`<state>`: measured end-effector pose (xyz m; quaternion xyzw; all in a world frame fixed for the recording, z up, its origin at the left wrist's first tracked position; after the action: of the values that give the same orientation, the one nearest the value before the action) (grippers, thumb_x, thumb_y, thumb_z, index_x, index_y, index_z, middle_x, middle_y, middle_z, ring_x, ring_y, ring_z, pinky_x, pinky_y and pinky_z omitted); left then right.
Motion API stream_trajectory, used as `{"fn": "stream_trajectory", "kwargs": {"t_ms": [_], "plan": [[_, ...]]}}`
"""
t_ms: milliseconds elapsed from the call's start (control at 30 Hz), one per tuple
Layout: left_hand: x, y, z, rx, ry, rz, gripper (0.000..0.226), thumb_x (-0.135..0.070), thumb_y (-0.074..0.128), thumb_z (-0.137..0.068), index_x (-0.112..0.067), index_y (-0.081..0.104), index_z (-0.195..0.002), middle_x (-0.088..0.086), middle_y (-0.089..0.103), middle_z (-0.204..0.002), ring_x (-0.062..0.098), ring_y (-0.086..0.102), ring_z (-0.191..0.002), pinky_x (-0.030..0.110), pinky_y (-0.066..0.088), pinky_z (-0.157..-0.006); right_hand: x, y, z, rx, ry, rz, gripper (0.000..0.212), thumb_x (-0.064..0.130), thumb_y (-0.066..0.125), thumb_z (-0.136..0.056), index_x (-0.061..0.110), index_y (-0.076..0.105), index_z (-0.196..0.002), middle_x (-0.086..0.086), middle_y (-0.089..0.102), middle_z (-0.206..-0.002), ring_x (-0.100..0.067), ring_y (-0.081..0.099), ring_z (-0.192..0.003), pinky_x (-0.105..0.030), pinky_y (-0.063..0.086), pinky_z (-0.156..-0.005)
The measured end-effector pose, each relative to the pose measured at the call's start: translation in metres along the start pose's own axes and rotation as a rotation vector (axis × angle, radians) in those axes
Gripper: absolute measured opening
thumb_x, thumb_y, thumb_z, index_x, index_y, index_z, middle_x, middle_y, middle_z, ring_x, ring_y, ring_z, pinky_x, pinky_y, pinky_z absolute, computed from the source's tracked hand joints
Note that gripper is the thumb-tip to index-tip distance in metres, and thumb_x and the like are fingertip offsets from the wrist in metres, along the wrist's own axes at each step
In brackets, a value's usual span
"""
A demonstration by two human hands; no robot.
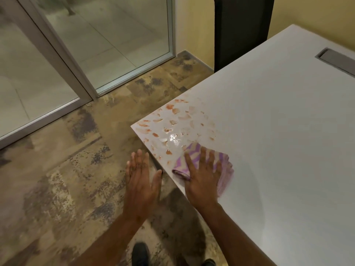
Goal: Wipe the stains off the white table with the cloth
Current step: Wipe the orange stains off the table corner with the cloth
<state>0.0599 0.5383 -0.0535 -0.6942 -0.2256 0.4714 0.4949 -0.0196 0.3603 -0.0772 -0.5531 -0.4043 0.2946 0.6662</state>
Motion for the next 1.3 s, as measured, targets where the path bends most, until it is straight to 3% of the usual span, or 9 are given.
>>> {"fn": "stream_trajectory", "kwargs": {"t_ms": [267, 367, 533, 633, 733, 867, 1067, 1167, 1300], "plan": [[0.013, 0.003, 0.000, 0.012, 0.002, 0.006, 0.071, -0.052, 0.027, -0.105, -0.015, 0.010, -0.163, 0.003, -0.001, -0.172, 0.015, -0.009, -0.159, 0.040, -0.002, -0.130, 0.001, 0.008, 0.043, 0.028, -0.246, 0.023, 0.075, 0.074, 0.033, -0.097, 0.037, 0.024, -0.161, -0.006, 0.005, -0.173, -0.035, 0.000, -0.159, -0.059, 0.011, -0.126], [0.015, 0.008, 0.001, 0.020, 0.003, -0.007, 0.070, -0.054, 0.025, -0.106, -0.016, 0.009, -0.163, 0.001, -0.003, -0.173, 0.014, -0.010, -0.159, 0.034, -0.008, -0.128, -0.038, -0.007, 0.047, -0.007, -0.069, -0.003, 0.068, 0.066, 0.017, -0.099, 0.035, 0.030, -0.159, -0.007, 0.011, -0.171, -0.037, 0.007, -0.159, -0.055, 0.004, -0.127], [0.000, 0.018, -0.001, 0.036, 0.105, 0.041, 0.065, -0.049, 0.024, -0.108, -0.023, 0.003, -0.163, 0.000, -0.002, -0.173, 0.015, -0.008, -0.159, 0.037, -0.006, -0.128, -0.030, -0.011, 0.005, -0.037, 0.162, -0.024, 0.078, 0.075, 0.021, -0.094, 0.033, 0.032, -0.159, -0.013, 0.021, -0.169, -0.041, 0.012, -0.157, -0.062, 0.008, -0.126], [-0.004, 0.017, -0.005, 0.006, 0.106, 0.089, 0.062, -0.042, 0.026, -0.109, -0.023, 0.003, -0.163, 0.003, 0.002, -0.173, 0.016, -0.006, -0.159, 0.043, 0.000, -0.128, 0.017, -0.003, -0.027, -0.021, 0.017, -0.014, 0.086, 0.082, 0.009, -0.091, 0.034, 0.031, -0.159, -0.012, 0.018, -0.170, -0.042, 0.010, -0.157, -0.059, 0.004, -0.126], [0.008, 0.010, -0.007, -0.036, 0.026, 0.120, 0.061, -0.037, 0.029, -0.108, -0.015, 0.014, -0.162, 0.005, 0.005, -0.172, 0.017, -0.004, -0.160, 0.047, 0.005, -0.129, 0.061, 0.020, -0.036, 0.057, -0.158, -0.003, 0.068, 0.065, 0.026, -0.100, 0.039, 0.014, -0.162, -0.007, -0.001, -0.173, -0.039, -0.007, -0.158, -0.061, 0.001, -0.126], [0.018, 0.001, -0.003, -0.060, 0.007, 0.123, 0.062, -0.036, 0.030, -0.107, -0.012, 0.016, -0.162, 0.007, 0.007, -0.172, 0.018, -0.002, -0.160, 0.048, 0.007, -0.129, 0.077, 0.021, -0.009, 0.051, -0.340, -0.054, 0.072, 0.067, 0.006, -0.101, 0.033, 0.022, -0.162, -0.005, 0.005, -0.173, -0.033, -0.004, -0.159, -0.060, 0.006, -0.127], [0.030, -0.004, 0.000, -0.056, -0.025, 0.120, 0.064, -0.043, 0.031, -0.106, -0.016, 0.015, -0.162, 0.004, 0.005, -0.173, 0.015, -0.005, -0.159, 0.044, 0.003, -0.130, 0.004, 0.008, 0.028, 0.022, -0.187, -0.046, 0.067, 0.067, 0.014, -0.102, 0.036, 0.028, -0.160, -0.002, 0.012, -0.172, -0.031, 0.005, -0.160, -0.057, 0.012, -0.125], [0.038, -0.005, -0.002, -0.069, -0.035, 0.111, 0.064, -0.043, 0.032, -0.106, -0.017, 0.016, -0.162, 0.002, 0.004, -0.173, 0.014, -0.007, -0.159, 0.036, -0.004, -0.129, -0.001, 0.004, 0.002, -0.036, -0.030, -0.050, 0.060, 0.043, 0.035, -0.100, 0.036, 0.030, -0.159, -0.005, 0.016, -0.171, -0.035, 0.006, -0.159, -0.060, 0.012, -0.125], [0.048, -0.006, -0.003, -0.103, -0.053, 0.111, 0.062, -0.040, 0.034, -0.107, -0.016, 0.017, -0.162, 0.003, 0.005, -0.173, 0.014, -0.006, -0.159, 0.031, -0.006, -0.128, 0.054, 0.017, -0.047, -0.018, -0.087, -0.020, 0.068, 0.047, 0.038, -0.099, 0.039, 0.013, -0.162, -0.004, -0.004, -0.172, -0.035, -0.013, -0.158, -0.055, -0.008, -0.127]]}}
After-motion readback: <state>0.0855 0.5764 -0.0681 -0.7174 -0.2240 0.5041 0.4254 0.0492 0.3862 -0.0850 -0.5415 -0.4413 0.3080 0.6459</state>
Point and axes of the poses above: each hand's wrist, its own z-axis away from the middle knuckle, its own y-axis out of the palm, x = y × z, the point moved 9 cm from there along -z, towards the middle knuckle
